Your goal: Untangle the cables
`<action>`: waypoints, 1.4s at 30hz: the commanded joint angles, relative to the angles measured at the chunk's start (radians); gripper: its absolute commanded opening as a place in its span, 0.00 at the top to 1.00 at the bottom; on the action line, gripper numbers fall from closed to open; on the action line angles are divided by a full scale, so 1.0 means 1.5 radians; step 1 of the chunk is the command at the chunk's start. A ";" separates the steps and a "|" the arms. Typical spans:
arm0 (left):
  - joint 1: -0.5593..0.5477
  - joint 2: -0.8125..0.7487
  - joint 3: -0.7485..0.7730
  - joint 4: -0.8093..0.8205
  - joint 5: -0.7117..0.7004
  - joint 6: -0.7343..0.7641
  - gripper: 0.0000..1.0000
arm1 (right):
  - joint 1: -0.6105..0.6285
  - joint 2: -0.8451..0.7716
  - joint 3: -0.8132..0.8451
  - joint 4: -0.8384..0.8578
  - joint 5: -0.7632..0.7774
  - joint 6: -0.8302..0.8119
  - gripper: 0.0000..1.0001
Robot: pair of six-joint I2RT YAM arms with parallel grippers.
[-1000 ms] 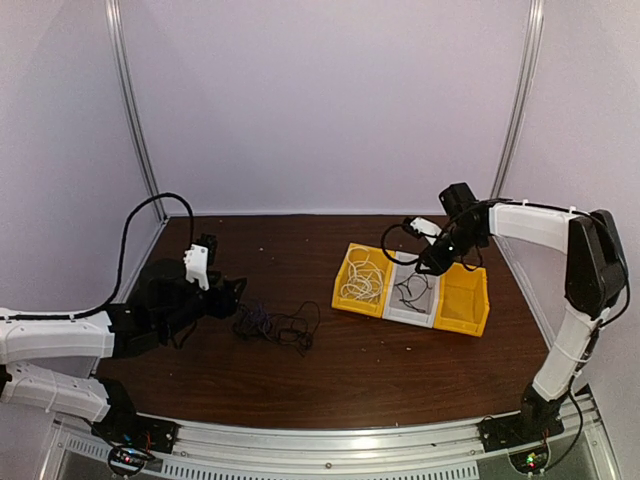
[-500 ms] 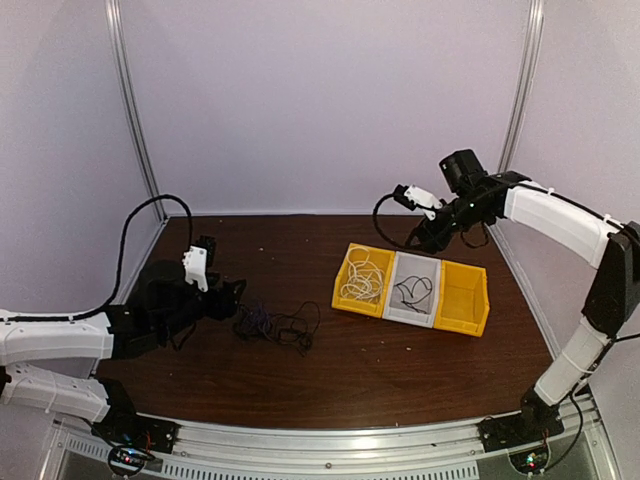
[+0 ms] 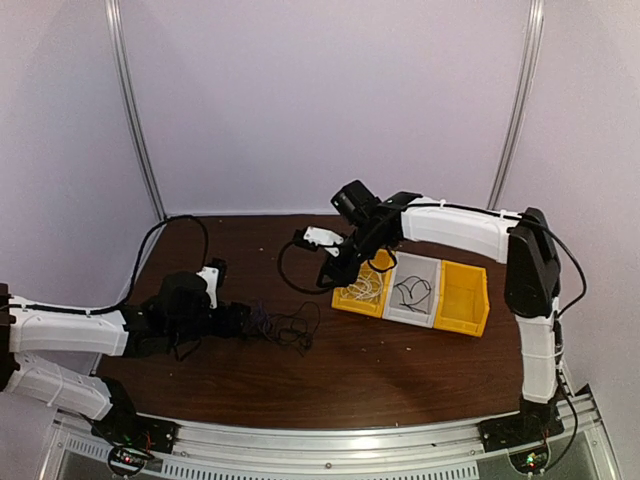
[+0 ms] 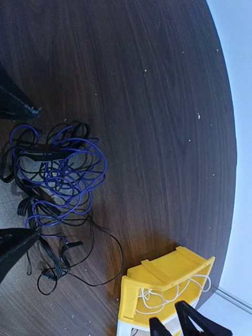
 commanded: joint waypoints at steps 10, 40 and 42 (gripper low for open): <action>0.000 0.009 0.003 -0.008 -0.008 -0.057 0.29 | 0.042 0.171 0.153 -0.111 0.056 0.093 0.56; -0.099 0.021 -0.102 0.587 0.072 0.255 0.31 | 0.043 -0.037 0.231 -0.081 -0.140 0.102 1.00; -0.099 0.096 -0.061 0.622 0.091 0.273 0.32 | 0.043 -0.037 0.249 -0.079 -0.145 0.104 1.00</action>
